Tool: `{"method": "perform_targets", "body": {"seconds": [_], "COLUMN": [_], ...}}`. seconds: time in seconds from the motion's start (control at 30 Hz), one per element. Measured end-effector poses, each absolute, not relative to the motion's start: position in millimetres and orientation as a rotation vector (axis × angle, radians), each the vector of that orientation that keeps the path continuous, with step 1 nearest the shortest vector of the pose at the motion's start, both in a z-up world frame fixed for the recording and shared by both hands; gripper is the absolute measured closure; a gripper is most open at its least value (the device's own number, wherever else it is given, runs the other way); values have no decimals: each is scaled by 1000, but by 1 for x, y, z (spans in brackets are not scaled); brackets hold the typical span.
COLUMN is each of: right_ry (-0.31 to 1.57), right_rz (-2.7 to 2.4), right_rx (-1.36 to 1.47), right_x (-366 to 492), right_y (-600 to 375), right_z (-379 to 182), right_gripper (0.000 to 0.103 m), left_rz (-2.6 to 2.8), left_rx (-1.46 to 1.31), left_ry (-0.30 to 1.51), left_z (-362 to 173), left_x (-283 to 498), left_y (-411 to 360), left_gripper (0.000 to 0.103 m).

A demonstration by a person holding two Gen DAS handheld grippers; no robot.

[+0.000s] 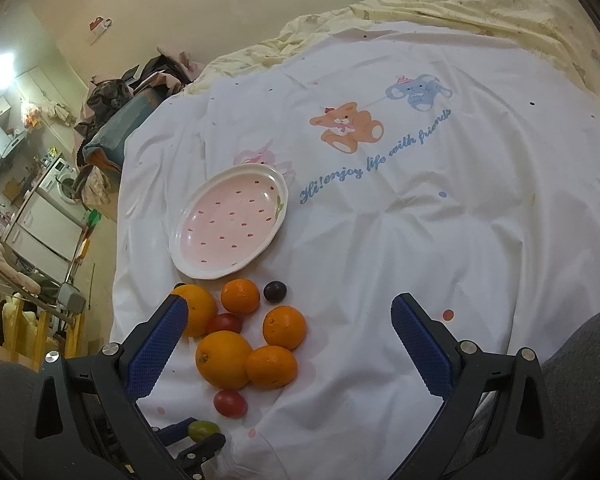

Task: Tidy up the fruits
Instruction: 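Grasp the small green fruit with the left gripper while the right gripper grasps a mandarin, then carry the green fruit and mandarin over the pink plate and release both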

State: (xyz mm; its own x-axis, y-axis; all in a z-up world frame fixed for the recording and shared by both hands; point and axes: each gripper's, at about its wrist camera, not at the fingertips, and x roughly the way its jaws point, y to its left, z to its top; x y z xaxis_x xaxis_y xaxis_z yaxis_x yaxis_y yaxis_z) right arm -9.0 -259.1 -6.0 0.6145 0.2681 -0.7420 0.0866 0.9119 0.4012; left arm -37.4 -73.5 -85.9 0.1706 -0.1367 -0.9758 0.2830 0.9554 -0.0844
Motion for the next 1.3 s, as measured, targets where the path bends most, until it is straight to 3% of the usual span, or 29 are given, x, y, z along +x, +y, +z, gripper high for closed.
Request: {"method": "perform_targets", "body": {"seconds": [0.37, 0.43, 0.53, 0.8, 0.9, 0.97, 1.3], "right_ry": [1021, 1117, 1243, 1380, 1404, 1403, 1247], "right_rz": [148, 190, 244, 255, 260, 262, 301], "right_rx": [481, 509, 560, 646, 690, 663, 664], "right_x": [1, 9, 16, 24, 25, 24, 30], "right_y": [-262, -257, -247, -236, -233, -229, -249], "right_z": [-22, -39, -67, -105, -115, -113, -56], "right_gripper": [0, 14, 25, 47, 48, 56, 57], "left_rz": [-268, -250, -227, -211, -205, -201, -165], "left_rx": [24, 5, -22, -101, -113, -120, -123], "left_ry": [1302, 1276, 1259, 1257, 1248, 1242, 1225], "left_z": [-39, -29, -24, -34, -33, -31, -4], "left_x": [-30, -25, -18, -12, -12, -11, 18], "left_y": [-36, -24, -13, -5, -3, -1, 12], "left_gripper": [78, 78, 77, 77, 78, 78, 78]}}
